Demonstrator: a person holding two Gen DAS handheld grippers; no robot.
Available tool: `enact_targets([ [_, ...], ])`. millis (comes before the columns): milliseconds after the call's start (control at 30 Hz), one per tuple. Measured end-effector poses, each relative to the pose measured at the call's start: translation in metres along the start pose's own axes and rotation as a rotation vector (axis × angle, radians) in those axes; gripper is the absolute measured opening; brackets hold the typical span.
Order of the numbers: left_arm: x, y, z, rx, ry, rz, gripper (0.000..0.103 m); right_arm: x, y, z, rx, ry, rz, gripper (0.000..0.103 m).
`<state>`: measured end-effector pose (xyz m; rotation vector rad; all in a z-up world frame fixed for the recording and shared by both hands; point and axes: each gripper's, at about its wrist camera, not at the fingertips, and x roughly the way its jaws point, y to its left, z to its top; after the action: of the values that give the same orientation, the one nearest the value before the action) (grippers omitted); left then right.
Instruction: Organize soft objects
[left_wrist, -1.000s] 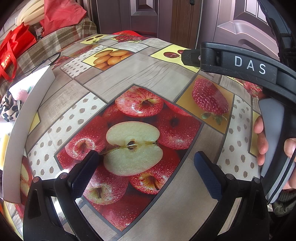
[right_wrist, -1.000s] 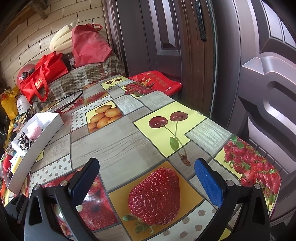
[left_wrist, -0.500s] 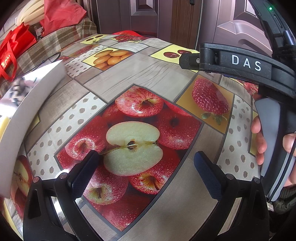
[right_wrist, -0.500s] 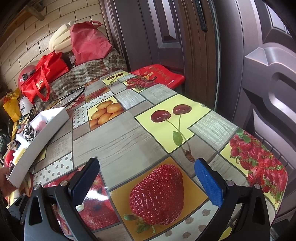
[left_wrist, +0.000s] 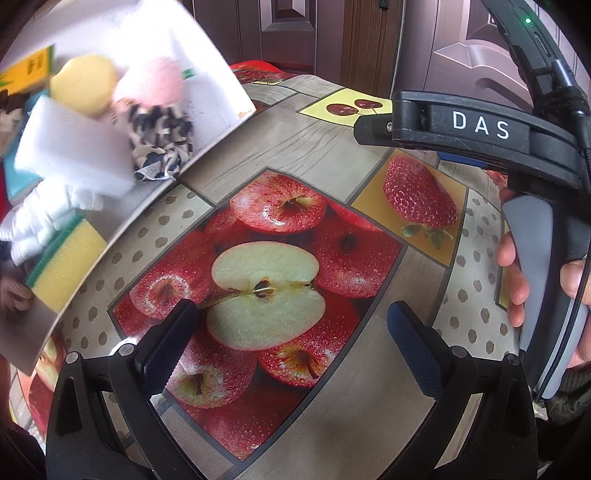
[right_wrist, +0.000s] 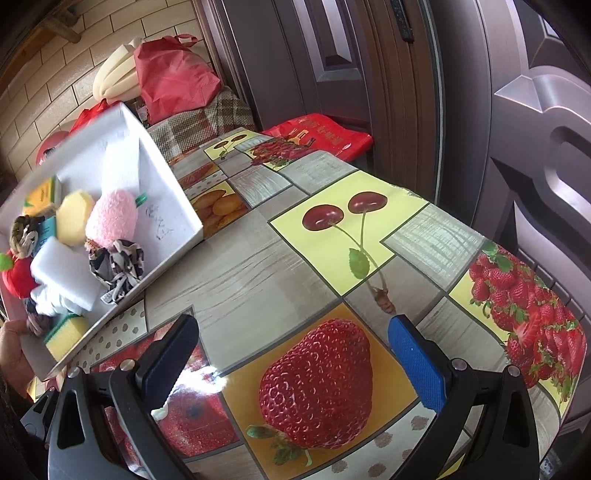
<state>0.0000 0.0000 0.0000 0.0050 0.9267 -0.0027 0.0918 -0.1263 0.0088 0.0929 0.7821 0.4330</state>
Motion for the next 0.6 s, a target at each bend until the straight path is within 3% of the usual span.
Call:
enact_targets([
  [600,0.0005,-0.0033,-0.0020,-0.001,0.000,-0.001,0.102,0.0035,0.0032,0.0007,0.004,0.004,-0.001,0.103],
])
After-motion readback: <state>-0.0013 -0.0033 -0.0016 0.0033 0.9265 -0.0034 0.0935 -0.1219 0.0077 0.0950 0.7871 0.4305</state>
